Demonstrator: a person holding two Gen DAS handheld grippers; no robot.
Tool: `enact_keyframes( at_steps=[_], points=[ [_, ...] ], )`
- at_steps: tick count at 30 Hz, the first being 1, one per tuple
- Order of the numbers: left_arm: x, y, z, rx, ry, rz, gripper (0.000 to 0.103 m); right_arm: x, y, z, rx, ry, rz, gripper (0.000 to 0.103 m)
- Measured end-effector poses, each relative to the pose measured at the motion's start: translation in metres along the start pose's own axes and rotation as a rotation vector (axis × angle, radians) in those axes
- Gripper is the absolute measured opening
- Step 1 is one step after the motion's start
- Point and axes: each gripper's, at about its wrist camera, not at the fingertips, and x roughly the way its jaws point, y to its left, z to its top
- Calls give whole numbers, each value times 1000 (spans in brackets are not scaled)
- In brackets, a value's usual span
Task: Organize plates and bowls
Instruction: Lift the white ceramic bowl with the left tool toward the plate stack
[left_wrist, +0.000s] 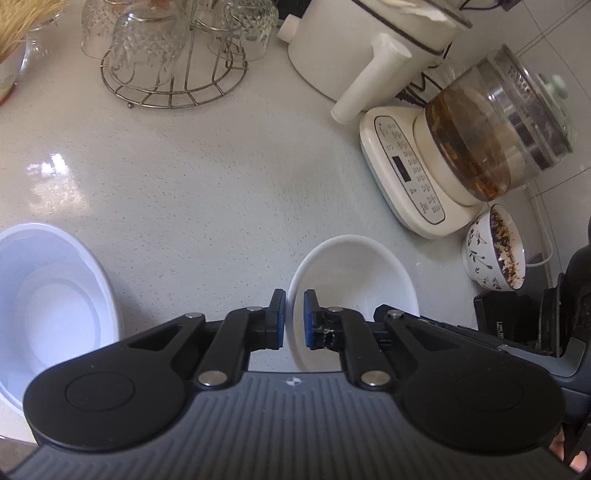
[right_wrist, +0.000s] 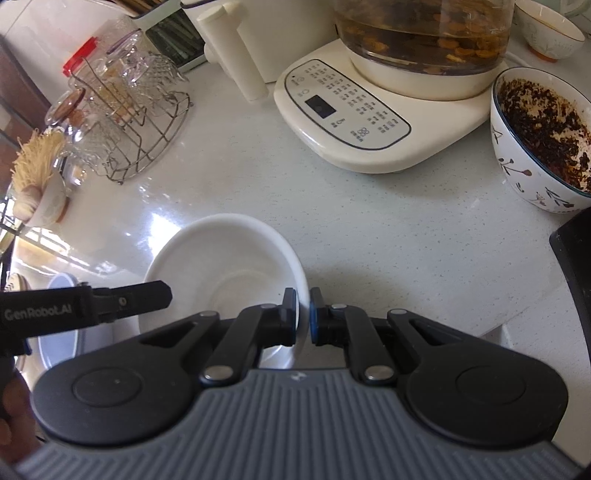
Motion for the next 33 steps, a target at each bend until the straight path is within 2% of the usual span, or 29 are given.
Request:
enact_keyframes(
  at_steps=[6, 18, 25, 33],
  points=[
    [-11, 5, -1, 36, -5, 16, 12, -7, 12, -3, -9, 1, 23, 10],
    [-44, 29, -1, 35, -33, -70, 12, -26, 32, -7, 4, -17, 54, 10],
    [-53, 44, -5, 49, -35, -66, 12, -27, 49, -14, -16, -30, 65, 10],
    [-61, 64, -7, 47, -52, -140, 12, -31, 59, -16, 1, 21, 66, 10]
  ],
)
